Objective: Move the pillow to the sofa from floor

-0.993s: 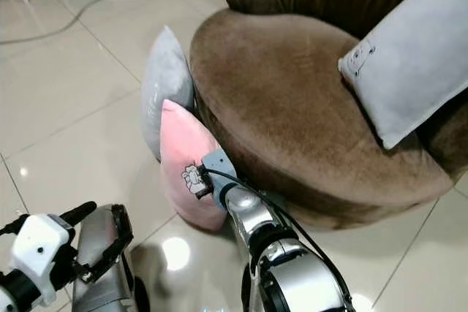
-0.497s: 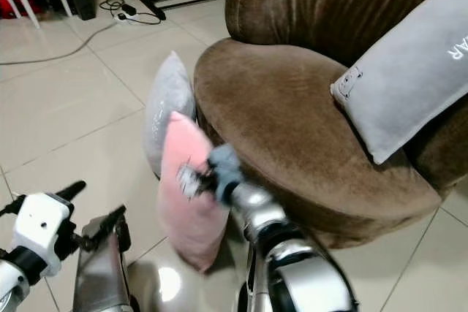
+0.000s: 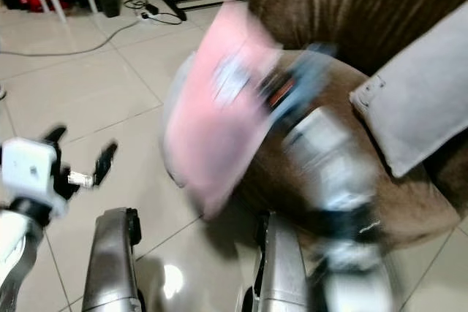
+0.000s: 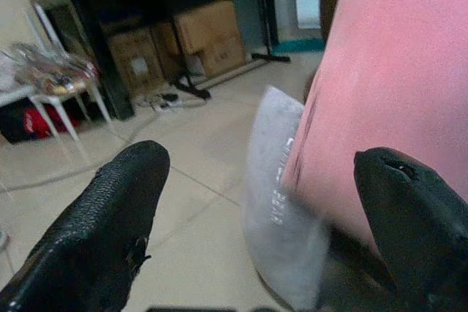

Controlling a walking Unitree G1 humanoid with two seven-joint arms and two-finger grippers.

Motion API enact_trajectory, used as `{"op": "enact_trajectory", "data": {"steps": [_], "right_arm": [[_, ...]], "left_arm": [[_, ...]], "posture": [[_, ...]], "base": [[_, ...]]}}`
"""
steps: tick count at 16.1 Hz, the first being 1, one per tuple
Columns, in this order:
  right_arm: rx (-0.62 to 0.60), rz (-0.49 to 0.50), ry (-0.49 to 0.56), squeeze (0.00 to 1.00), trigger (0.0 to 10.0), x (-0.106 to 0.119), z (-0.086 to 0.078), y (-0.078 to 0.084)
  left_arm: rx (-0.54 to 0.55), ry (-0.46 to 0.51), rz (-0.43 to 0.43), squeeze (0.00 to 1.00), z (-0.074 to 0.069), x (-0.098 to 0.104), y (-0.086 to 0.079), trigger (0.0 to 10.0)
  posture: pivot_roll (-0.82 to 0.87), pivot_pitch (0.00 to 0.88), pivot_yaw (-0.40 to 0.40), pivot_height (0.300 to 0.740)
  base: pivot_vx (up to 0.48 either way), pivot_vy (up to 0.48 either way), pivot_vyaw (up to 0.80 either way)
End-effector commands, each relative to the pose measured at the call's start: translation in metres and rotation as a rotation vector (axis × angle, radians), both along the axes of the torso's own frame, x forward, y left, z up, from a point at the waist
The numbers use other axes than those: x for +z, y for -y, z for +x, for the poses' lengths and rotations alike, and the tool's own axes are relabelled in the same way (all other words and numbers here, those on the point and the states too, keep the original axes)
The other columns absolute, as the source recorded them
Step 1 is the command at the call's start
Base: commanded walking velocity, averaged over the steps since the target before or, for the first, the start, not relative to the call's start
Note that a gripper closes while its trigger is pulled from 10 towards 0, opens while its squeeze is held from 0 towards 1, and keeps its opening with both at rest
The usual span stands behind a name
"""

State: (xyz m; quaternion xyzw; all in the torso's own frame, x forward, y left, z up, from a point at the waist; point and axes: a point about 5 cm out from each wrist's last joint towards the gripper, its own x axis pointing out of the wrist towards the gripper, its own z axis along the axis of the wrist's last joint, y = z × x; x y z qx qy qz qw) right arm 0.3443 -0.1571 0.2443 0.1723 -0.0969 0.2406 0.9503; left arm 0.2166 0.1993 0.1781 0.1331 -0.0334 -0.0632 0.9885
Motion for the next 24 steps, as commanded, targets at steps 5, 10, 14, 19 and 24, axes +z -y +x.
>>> {"op": "enact_trajectory", "data": {"steps": [5,10,14,19,24], "right_arm": [[-0.221,0.029,0.266,0.00,0.0,0.104,-0.004,0.050],[-0.321,-0.292,0.060,0.00,10.0,0.028,0.011,0.003],[-0.336,-0.221,-0.045,0.00,10.0,-0.005,0.006,-0.009],[-0.334,-0.264,-0.069,0.00,10.0,-0.018,-0.003,-0.027],[-0.275,-0.219,-0.079,0.00,10.0,-0.021,-0.009,-0.035]], "left_arm": [[0.012,0.030,0.011,0.00,0.011,0.010,0.001,10.0],[0.046,0.038,0.030,0.00,0.015,0.012,-0.002,10.0],[0.071,0.031,0.041,0.00,0.015,0.010,-0.005,10.0],[0.093,0.029,0.014,0.00,0.018,0.004,0.002,10.0],[0.098,0.025,0.019,0.00,0.015,0.001,0.002,10.0]], "posture": [[0.03,0.000,-0.052,0.440],[0.06,0.000,-0.054,0.440],[0.05,0.000,-0.065,0.460],[0.04,0.000,-0.072,0.505],[0.04,0.000,-0.078,0.555]], "base": [[0.000,0.000,0.00],[0.000,0.000,0.00],[0.000,0.000,0.00],[0.000,0.000,0.00],[0.000,0.000,0.00]]}}
